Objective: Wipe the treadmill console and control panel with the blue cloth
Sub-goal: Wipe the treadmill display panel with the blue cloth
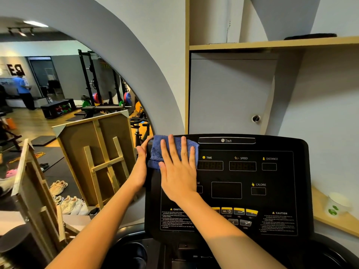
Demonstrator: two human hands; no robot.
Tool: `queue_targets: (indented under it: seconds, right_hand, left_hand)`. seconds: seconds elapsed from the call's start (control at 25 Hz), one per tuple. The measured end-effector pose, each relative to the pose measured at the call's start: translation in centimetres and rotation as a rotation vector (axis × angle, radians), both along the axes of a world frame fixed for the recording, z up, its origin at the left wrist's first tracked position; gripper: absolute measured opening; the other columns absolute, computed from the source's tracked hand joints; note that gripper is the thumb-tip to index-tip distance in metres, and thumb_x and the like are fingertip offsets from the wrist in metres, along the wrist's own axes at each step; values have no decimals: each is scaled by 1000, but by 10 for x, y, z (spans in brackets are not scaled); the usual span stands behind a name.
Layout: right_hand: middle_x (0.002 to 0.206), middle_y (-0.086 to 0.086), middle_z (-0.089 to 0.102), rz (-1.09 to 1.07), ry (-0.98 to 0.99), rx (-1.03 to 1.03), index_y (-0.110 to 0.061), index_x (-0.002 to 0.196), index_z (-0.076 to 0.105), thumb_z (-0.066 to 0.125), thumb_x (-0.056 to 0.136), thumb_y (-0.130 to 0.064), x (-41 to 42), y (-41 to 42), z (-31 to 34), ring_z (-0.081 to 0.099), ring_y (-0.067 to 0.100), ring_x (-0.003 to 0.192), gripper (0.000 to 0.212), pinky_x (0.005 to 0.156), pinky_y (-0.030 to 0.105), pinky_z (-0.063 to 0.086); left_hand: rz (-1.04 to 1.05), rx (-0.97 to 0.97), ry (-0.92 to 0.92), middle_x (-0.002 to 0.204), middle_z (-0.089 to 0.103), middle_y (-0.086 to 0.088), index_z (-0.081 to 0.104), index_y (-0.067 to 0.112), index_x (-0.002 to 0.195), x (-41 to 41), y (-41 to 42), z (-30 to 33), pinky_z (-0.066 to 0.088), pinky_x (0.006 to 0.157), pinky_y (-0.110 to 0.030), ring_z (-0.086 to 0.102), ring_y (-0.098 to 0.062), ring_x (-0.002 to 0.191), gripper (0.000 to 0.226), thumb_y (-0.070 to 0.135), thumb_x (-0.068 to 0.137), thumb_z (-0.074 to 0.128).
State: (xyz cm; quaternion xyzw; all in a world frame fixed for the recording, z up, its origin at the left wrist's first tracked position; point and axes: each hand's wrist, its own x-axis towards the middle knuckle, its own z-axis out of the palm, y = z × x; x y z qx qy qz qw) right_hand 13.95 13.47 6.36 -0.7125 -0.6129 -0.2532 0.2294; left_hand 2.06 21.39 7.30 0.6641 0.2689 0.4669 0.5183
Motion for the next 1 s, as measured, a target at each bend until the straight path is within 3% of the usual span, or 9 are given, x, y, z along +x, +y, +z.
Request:
queue_targets:
  seconds: [0.08, 0.2, 0.28, 0.44, 0.56, 0.64, 0.76, 1.0]
  right_hand:
    - [168, 5, -7, 31, -13, -15, -21, 160, 2, 29, 106, -43, -4, -1, -2, -15, 35, 152, 65, 122, 56, 4]
    - [168, 5, -8, 70, -22, -42, -21, 160, 2, 29, 105, -41, -11, -4, -7, -16, 35, 152, 64, 122, 56, 5]
    - [168, 4, -8, 88, -23, -58, -21, 160, 2, 31, 105, -40, -15, -7, -11, -16, 34, 152, 65, 122, 56, 5]
    - [168, 3, -8, 104, -35, -93, -22, 160, 3, 33, 104, -42, -19, -13, -18, -17, 32, 152, 67, 123, 55, 4]
    - [168, 0, -5, 122, -16, -109, -25, 160, 7, 33, 104, -47, -23, -19, -26, -16, 29, 153, 67, 123, 53, 4]
    - [169, -2, -4, 135, 3, -118, -26, 160, 10, 33, 103, -49, -26, -25, -32, -15, 28, 153, 66, 123, 53, 4]
    - [169, -2, -2, 149, 11, -147, -26, 160, 13, 31, 103, -51, -31, -34, -46, -15, 28, 153, 65, 123, 53, 6]
    - [168, -4, -7, 176, 11, -225, -28, 160, 7, 33, 102, -55, -43, -60, -82, -16, 27, 153, 69, 122, 53, 1]
  left_hand:
    - [14, -11, 22, 144, 50, 5, 32, 26, 150, 0, 1, -1, 43, 106, -22, 50, -7, 131, 60, 47, 104, 1]
    - [0, -47, 19, 127, 58, 18, 39, 34, 141, 1, -4, 1, 47, 89, -10, 57, 7, 115, 57, 51, 101, 2]
    - [-1, -75, 2, 116, 65, 20, 42, 37, 134, 1, -5, 2, 47, 90, -11, 61, 10, 107, 58, 58, 95, 5]
    - [6, -89, -27, 143, 52, -2, 34, 32, 149, -1, -2, 2, 38, 112, -36, 51, -12, 132, 64, 62, 98, 9]
    - [-24, -48, 8, 138, 56, 0, 33, 28, 149, -1, -4, 1, 49, 93, -17, 59, -1, 119, 57, 51, 104, 8]
    - [-45, -36, 15, 134, 57, 1, 35, 30, 147, -1, -9, 3, 50, 85, -13, 62, 0, 113, 51, 48, 105, 12]
    - [-76, -10, 0, 138, 56, -4, 35, 32, 146, -3, -11, 5, 53, 89, -22, 62, -12, 119, 52, 56, 102, 22]
    - [-69, 18, 27, 141, 50, 9, 37, 41, 143, -4, -17, 6, 46, 95, -23, 54, -2, 124, 59, 68, 91, 31]
